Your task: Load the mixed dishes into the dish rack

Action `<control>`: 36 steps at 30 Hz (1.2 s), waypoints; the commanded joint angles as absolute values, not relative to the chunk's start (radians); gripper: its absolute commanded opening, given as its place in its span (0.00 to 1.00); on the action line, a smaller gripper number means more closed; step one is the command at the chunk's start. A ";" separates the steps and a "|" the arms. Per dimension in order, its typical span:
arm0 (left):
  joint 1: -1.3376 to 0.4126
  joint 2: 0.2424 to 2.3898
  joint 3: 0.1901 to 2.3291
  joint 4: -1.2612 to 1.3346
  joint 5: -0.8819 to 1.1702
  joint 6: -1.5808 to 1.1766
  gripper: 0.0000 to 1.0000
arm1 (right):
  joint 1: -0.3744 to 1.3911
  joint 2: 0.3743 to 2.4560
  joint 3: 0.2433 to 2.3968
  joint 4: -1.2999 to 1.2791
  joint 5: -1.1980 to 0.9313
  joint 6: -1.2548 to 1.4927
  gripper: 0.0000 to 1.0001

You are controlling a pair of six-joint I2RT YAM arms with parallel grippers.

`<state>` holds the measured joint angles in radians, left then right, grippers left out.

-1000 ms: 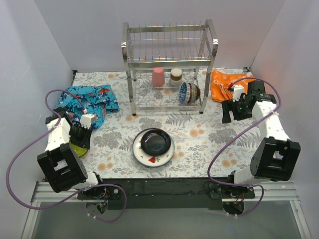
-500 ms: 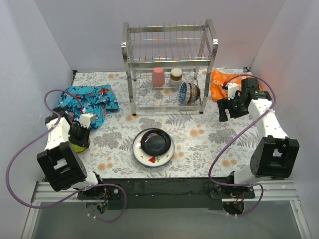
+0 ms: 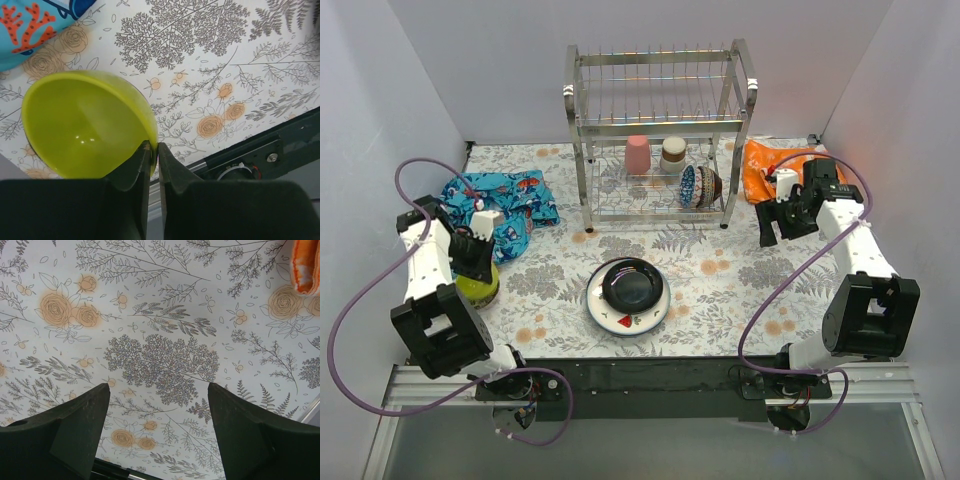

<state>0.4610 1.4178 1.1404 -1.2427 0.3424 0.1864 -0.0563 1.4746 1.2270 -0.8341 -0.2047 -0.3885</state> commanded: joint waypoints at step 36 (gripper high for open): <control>-0.314 1.336 0.854 -0.700 0.120 0.097 0.01 | -0.066 1.221 0.928 -0.723 -0.147 -0.448 0.89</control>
